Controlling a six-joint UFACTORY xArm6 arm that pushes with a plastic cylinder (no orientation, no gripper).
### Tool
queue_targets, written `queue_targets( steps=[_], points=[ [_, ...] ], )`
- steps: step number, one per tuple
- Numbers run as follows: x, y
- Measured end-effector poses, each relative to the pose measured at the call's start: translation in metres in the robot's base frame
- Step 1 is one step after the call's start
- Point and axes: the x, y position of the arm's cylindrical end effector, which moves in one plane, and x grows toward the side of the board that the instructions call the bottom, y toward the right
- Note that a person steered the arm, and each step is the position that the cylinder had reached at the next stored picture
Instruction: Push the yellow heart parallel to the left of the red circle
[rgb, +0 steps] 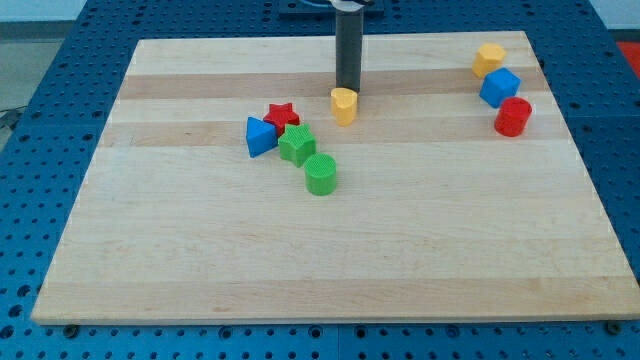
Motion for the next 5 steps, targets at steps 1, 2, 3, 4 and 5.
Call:
queue_targets(
  steps=[1, 2, 3, 4, 5],
  points=[
    [-0.015, 0.000],
    [-0.051, -0.064],
    [-0.047, -0.084],
    [-0.022, -0.071],
    [0.012, -0.012]
  ],
)
